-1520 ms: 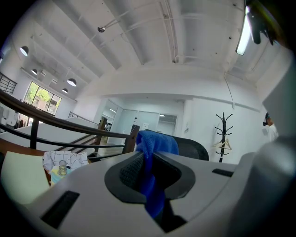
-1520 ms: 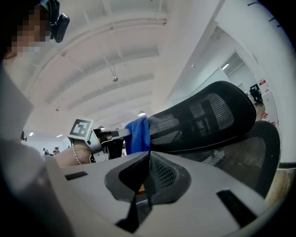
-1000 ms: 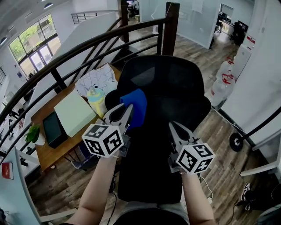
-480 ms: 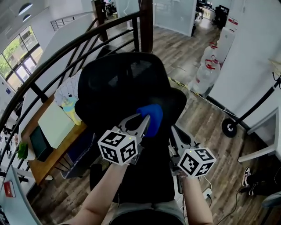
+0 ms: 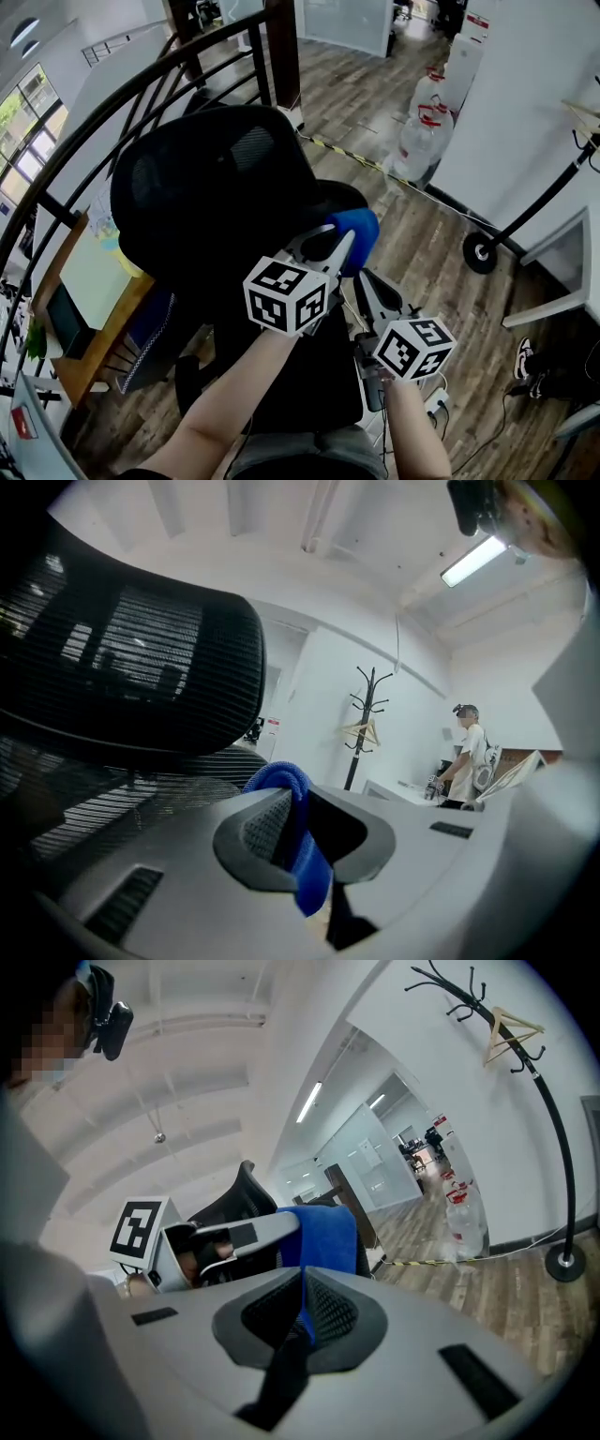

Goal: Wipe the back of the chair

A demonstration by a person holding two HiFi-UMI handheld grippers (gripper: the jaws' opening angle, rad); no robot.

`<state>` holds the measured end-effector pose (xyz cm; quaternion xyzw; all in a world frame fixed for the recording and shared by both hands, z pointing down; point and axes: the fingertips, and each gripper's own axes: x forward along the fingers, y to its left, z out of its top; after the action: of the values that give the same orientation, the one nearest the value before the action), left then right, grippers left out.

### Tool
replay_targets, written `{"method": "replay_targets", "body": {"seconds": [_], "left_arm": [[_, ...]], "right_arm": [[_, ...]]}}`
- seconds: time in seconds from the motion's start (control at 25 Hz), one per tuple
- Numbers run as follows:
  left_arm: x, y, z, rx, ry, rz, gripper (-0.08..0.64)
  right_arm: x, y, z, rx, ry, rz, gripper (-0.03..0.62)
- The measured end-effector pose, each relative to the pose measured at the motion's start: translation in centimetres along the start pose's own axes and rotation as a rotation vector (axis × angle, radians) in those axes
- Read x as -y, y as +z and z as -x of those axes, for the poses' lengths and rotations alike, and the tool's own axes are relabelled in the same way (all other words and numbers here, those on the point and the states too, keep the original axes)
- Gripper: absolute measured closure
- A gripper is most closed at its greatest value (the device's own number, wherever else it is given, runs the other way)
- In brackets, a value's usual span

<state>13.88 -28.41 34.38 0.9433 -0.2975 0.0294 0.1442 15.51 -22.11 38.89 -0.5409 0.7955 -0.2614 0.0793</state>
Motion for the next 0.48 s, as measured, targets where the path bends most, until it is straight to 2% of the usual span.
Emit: {"method": "replay_targets", "body": {"seconds": [0.48], "left_arm": [[-3.4, -1.1, -0.2, -0.032, 0.065, 0.022, 0.512]], "right_arm": [[0.0, -1.0, -0.6, -0.021, 0.001, -0.025, 0.561]]}}
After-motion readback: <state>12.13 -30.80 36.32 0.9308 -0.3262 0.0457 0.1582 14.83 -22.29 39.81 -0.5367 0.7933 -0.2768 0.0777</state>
